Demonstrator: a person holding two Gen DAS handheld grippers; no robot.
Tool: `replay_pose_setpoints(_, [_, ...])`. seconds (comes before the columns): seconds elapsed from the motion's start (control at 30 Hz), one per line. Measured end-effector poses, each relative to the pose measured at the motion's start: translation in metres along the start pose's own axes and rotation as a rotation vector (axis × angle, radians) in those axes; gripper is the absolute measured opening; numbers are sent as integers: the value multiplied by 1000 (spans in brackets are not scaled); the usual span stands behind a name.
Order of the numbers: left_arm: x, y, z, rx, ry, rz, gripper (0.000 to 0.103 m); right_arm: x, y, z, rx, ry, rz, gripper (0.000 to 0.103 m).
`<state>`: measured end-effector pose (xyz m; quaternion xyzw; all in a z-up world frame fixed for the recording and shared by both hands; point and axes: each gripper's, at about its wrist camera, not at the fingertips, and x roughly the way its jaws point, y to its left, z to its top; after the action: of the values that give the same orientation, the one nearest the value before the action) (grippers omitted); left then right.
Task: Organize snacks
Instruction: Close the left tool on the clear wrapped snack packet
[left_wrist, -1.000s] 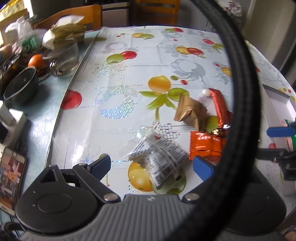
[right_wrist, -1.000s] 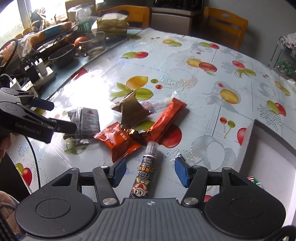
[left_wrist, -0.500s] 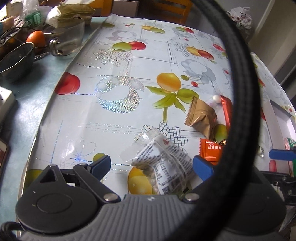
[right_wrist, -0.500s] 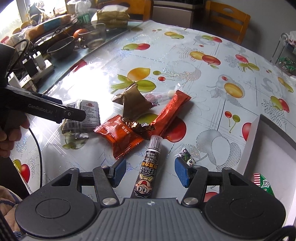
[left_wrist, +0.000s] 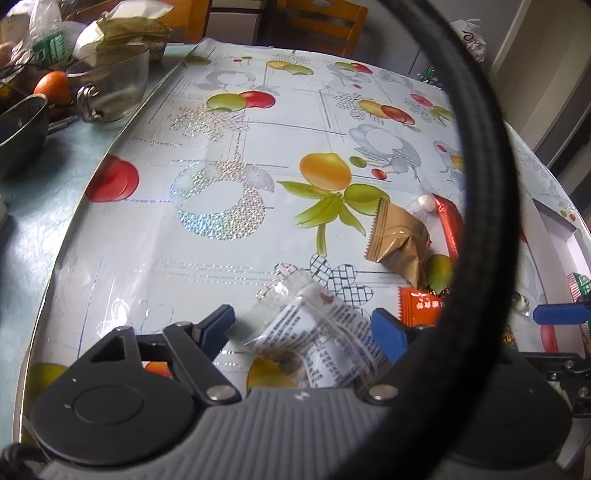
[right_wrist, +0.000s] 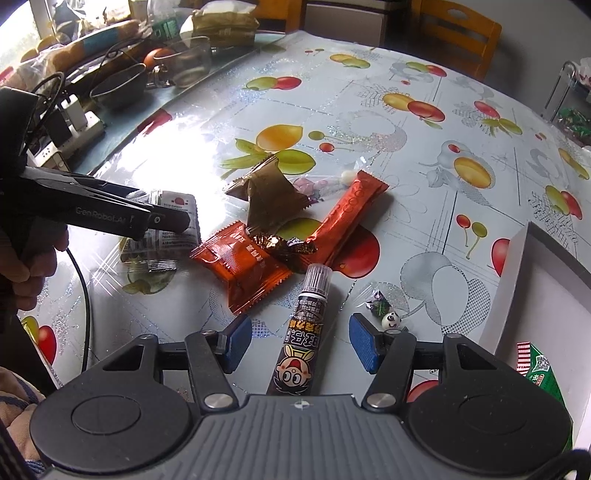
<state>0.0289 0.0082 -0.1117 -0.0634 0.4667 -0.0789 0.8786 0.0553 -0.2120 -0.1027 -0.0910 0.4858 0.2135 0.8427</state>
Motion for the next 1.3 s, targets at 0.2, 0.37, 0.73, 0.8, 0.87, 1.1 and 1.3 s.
replay_pose_setpoints(0.2, [1, -10, -3, 60, -8, -16, 64, 0, -3, 0, 10, -2, -9, 59])
replay_pose_setpoints(0.37, [0, -15, -6, 91, -6, -22, 63, 1, -3, 1, 14, 2, -11, 61])
replay_pose_setpoints(0.73, [-10, -10, -8, 76, 7, -53, 49, 10, -1, 2, 21, 10, -1, 59])
replay_pose_setpoints(0.8, [-13, -9, -8, 76, 15, -68, 45, 11, 0, 2, 21, 12, 1, 58])
replay_pose_setpoints(0.87, [-16, -9, -9, 80, 19, -83, 44, 14, -1, 2, 23, 19, 3, 57])
replay_pose_setpoints(1.1, [-23, -10, -10, 100, 20, -102, 40, 18, -1, 2, 26, 26, -7, 56])
replay_pose_setpoints(1.3, [-28, -10, -9, 104, 10, -117, 36, 20, -1, 1, 23, 37, -17, 56])
